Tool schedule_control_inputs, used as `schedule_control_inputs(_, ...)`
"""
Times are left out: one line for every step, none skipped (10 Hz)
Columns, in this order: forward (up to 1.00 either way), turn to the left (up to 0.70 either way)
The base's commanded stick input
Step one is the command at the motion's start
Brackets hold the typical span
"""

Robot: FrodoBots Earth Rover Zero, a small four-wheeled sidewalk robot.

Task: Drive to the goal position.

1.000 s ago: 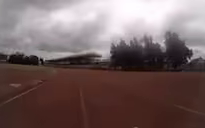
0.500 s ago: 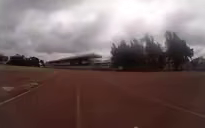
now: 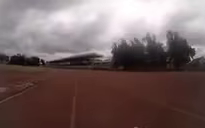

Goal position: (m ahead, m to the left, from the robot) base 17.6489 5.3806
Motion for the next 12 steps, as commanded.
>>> schedule_control_inputs(0.70,0.00)
schedule_control_inputs(0.70,0.00)
schedule_control_inputs(0.70,0.00)
schedule_control_inputs(0.70,0.00)
schedule_control_inputs(0.70,0.00)
schedule_control_inputs(0.70,0.00)
schedule_control_inputs(0.70,0.00)
schedule_control_inputs(0.70,0.00)
schedule_control_inputs(0.70,0.00)
schedule_control_inputs(0.70,0.00)
schedule_control_inputs(0.70,-0.04)
schedule_control_inputs(0.70,-0.21)
